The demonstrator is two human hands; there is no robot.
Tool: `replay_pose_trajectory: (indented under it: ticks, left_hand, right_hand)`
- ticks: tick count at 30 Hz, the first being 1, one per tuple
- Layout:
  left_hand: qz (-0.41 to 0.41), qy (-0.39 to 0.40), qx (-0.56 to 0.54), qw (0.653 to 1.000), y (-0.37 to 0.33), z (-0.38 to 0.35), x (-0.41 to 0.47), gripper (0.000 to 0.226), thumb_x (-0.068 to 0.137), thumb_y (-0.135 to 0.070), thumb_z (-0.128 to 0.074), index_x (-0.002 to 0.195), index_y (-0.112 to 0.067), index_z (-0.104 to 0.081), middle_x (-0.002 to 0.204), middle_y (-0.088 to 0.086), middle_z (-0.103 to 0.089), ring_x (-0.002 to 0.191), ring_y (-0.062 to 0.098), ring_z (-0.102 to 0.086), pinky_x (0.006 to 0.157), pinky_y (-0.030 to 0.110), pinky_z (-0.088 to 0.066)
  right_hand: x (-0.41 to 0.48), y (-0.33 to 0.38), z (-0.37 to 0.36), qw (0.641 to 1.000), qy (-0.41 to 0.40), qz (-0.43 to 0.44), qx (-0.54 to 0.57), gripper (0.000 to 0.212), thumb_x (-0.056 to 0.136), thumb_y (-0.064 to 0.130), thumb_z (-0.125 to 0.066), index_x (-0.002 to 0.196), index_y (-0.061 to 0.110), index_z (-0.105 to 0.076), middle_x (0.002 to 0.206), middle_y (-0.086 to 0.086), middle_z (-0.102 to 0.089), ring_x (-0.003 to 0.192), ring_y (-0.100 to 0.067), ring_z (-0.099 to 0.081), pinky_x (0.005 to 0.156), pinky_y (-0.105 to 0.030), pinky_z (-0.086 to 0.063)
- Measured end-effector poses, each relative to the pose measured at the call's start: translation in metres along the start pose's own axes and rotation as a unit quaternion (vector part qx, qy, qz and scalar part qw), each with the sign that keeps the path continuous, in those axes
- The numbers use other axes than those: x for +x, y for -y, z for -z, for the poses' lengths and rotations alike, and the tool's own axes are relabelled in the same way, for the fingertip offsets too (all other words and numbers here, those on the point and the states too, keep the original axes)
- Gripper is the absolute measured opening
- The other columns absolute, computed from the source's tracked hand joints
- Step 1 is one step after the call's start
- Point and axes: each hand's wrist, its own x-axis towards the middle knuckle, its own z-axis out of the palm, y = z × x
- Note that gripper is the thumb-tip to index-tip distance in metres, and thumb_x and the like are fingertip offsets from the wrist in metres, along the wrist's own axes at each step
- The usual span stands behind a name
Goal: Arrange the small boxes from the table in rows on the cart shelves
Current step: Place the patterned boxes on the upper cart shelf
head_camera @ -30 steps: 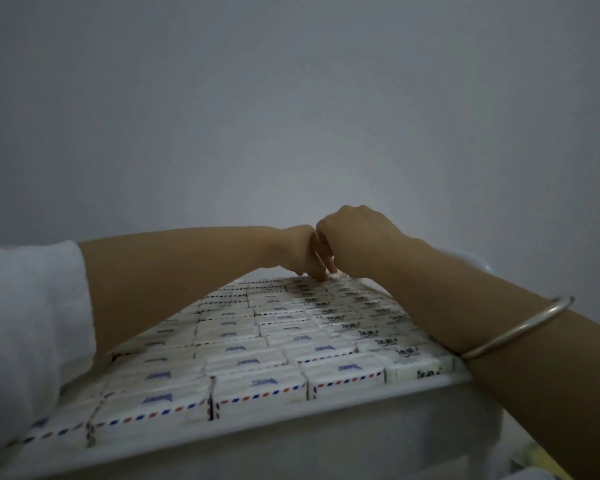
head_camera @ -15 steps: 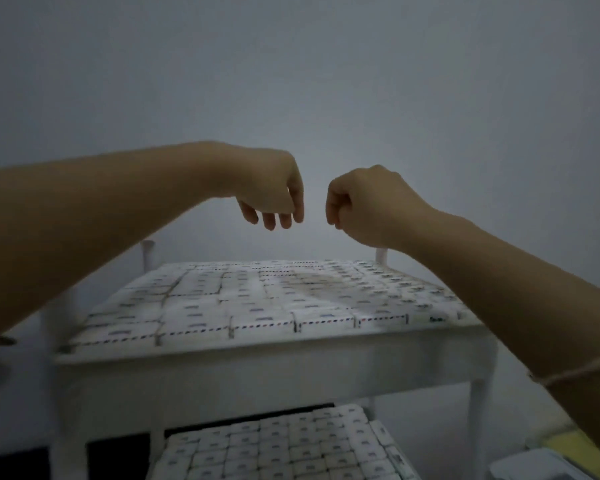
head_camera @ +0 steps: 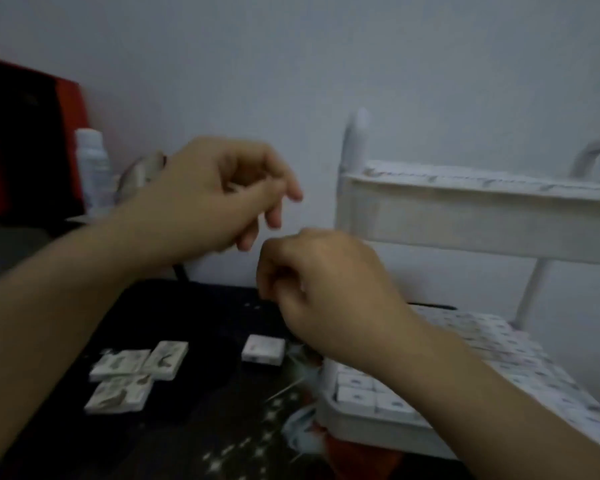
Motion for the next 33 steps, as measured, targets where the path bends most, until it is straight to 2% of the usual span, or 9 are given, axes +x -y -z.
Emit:
replay_pose_trajectory:
  ticks: [5,8,13,16,18,21,24,28,33]
  left_hand:
    - [0.201,-0.046,0.149,0.967,0.15,0.006,-0.105,0.028,0.088,-0.004,-0.06,0.079,-0.03,-0.066,0.071,-0.011,-0.07,0.058,0.005,-0.064,0.057,0.021,-0.049]
    - [0.262,-0.045,0.28,0.922,0.216,0.005,-0.165,0.026,0.086,-0.014,-0.061,0.097,-0.036,-0.069,0.1,-0.013,-0.07,0.094,0.011,-0.064,0.082,0.03,-0.051]
    - [0.259,-0.006,0.367,0.893,0.252,-0.004,-0.214,0.042,0.096,-0.035,-0.052,0.134,-0.018,-0.058,0.153,0.001,-0.036,0.144,0.018,-0.021,0.114,0.031,-0.02]
    - [0.238,-0.027,0.352,0.905,0.256,-0.007,-0.221,0.04,0.097,-0.036,-0.051,0.132,-0.019,-0.059,0.155,0.001,-0.033,0.146,0.016,-0.015,0.114,0.032,-0.016]
    - [0.234,-0.053,0.311,0.92,0.254,-0.007,-0.222,0.034,0.095,-0.035,-0.054,0.127,-0.025,-0.062,0.153,-0.006,-0.034,0.145,0.009,-0.013,0.113,0.031,-0.017]
    - [0.217,-0.115,0.259,0.934,0.249,-0.006,-0.22,0.021,0.093,-0.032,-0.058,0.111,-0.028,-0.068,0.138,-0.011,-0.048,0.137,0.005,-0.026,0.111,0.032,-0.029]
    - [0.239,-0.121,0.271,0.924,0.253,-0.004,-0.222,0.041,0.085,-0.051,-0.048,0.117,-0.029,-0.062,0.134,-0.011,-0.048,0.133,0.008,-0.033,0.108,0.038,-0.035]
    - [0.283,-0.079,0.31,0.904,0.255,-0.005,-0.228,0.067,0.077,-0.065,-0.036,0.124,-0.026,-0.063,0.132,-0.011,-0.049,0.129,0.011,-0.033,0.104,0.035,-0.027]
    - [0.289,-0.083,0.258,0.918,0.244,-0.001,-0.226,0.058,0.073,-0.068,-0.047,0.119,-0.033,-0.057,0.121,-0.02,-0.05,0.122,0.003,-0.035,0.103,0.029,-0.023]
  right_hand:
    - [-0.002,0.015,-0.1,0.983,0.17,-0.024,0.064,0.026,0.085,0.017,-0.049,0.103,0.03,-0.062,0.107,0.007,-0.064,0.1,-0.02,-0.06,0.082,-0.039,-0.05]
    - [0.0,0.015,-0.159,0.957,0.27,-0.056,0.089,0.045,0.09,0.013,-0.048,0.133,0.027,-0.051,0.131,0.0,-0.054,0.12,-0.021,-0.05,0.099,-0.038,-0.044]
    - [0.009,0.019,-0.244,0.928,0.349,-0.096,0.084,0.062,0.102,0.032,-0.04,0.155,0.03,-0.008,0.163,-0.003,-0.001,0.149,-0.023,-0.002,0.12,-0.041,-0.017]
    - [0.019,0.018,-0.275,0.942,0.311,-0.11,0.069,0.055,0.102,0.044,-0.035,0.153,0.036,-0.016,0.163,-0.003,0.0,0.149,-0.024,0.0,0.12,-0.043,-0.017]
    - [0.023,0.015,-0.286,0.958,0.249,-0.118,0.083,0.047,0.1,0.047,-0.038,0.145,0.034,-0.039,0.161,-0.003,-0.014,0.148,-0.022,-0.01,0.116,-0.042,-0.025]
    - [0.03,0.01,-0.292,0.973,0.138,-0.141,0.123,0.028,0.097,0.044,-0.049,0.112,0.028,-0.066,0.143,0.006,-0.042,0.132,-0.012,-0.037,0.099,-0.031,-0.042]
    - [0.039,0.005,-0.296,0.971,0.139,-0.162,0.112,0.033,0.095,0.046,-0.051,0.121,0.028,-0.059,0.134,0.006,-0.046,0.127,-0.014,-0.04,0.098,-0.031,-0.042]
    - [0.04,0.005,-0.299,0.953,0.257,-0.156,0.042,0.062,0.095,0.059,-0.038,0.147,0.024,-0.036,0.152,-0.002,-0.036,0.147,-0.027,-0.007,0.116,-0.045,-0.019]
    - [0.033,0.005,-0.288,0.945,0.183,-0.198,0.185,0.045,0.087,0.047,-0.064,0.123,0.024,-0.05,0.117,0.004,-0.059,0.115,-0.011,-0.05,0.094,-0.035,-0.049]
